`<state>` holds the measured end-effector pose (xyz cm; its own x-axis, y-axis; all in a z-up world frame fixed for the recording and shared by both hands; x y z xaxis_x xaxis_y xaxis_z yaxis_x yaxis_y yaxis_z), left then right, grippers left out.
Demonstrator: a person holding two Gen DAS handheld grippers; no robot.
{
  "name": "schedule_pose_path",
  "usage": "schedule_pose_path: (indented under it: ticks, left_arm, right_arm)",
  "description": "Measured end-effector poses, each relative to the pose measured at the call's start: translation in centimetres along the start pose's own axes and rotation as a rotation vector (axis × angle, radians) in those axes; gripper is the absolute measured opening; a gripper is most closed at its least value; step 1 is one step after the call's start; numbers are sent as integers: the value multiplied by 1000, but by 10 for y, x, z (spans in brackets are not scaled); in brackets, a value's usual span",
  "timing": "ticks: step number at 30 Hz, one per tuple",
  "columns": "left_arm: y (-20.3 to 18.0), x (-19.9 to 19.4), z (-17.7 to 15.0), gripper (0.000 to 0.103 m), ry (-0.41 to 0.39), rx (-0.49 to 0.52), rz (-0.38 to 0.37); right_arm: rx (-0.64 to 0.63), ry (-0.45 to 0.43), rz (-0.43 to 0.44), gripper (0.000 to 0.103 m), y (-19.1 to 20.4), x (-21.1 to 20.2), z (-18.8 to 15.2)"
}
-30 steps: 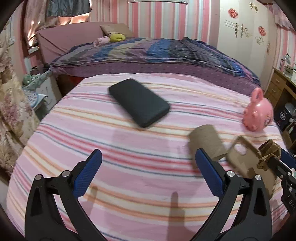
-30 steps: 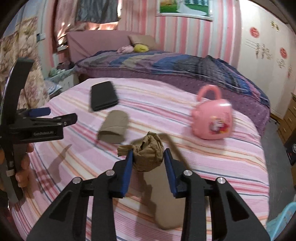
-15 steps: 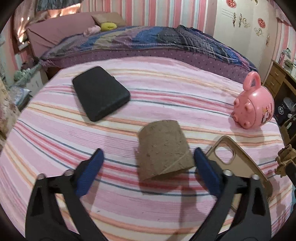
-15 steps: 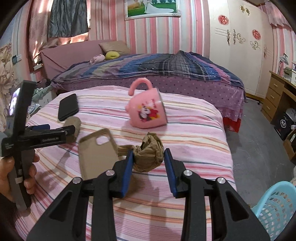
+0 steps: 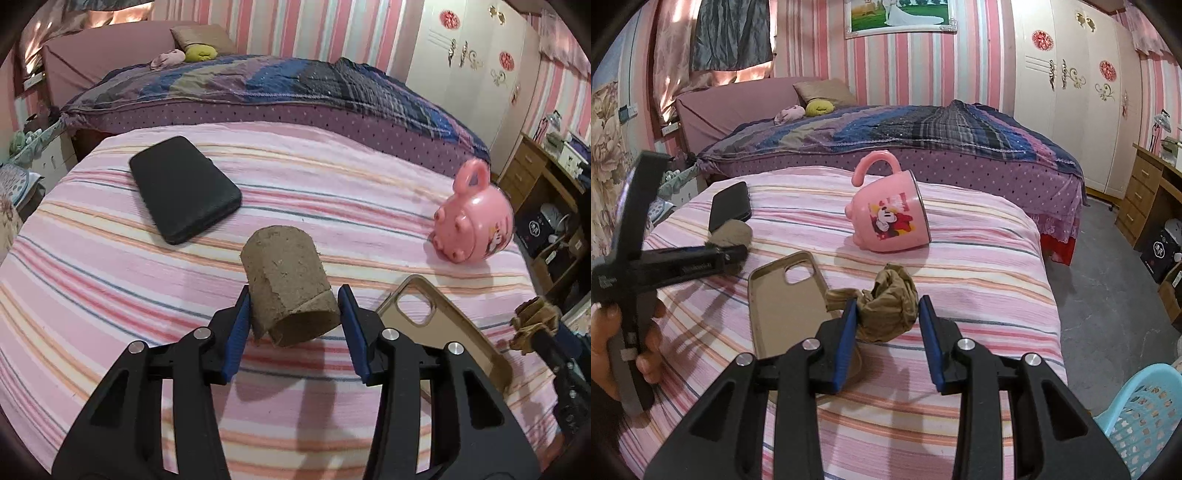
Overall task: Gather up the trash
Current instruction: 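Grasp the brown crumpled cloth with the right tool while the left tool grasps the cardboard tube, then carry the cardboard tube and brown cloth over the blue basket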
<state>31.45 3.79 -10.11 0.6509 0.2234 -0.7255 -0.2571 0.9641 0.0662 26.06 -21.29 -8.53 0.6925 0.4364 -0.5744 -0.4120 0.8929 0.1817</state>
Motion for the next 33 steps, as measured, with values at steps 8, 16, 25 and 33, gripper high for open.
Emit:
schedule_pose_path:
  ticks: [8,16,25,33]
  left_arm:
    - [15,-34,-7,45,-64,15,51]
    - [15,-69,-34,45,-103,55,64]
    - [-7,-92,-81,45,-90,103,32]
    - [-48,-123,-102,45,-140,141,-36]
  right_arm:
    - [-18,3,0,34,10,-6,-4]
    - [-44,6,12,34,13,-23,-14]
    - [-76,11,7,34,8,-51,-27]
    - [-60,-25,-47,34,-21,-95,-42]
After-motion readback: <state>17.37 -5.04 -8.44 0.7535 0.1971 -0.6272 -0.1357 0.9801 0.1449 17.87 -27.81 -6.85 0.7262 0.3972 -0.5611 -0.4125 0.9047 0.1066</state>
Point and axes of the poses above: each gripper's, at about its wrist camera, not at the fingertips, and x roughly the way its jaws point, y to its left, z to its top, the point moved 5 cm from there along x, roughly the way its jaws point, and after that the axes turned 15 degrees about z, right-handed, at the moved point
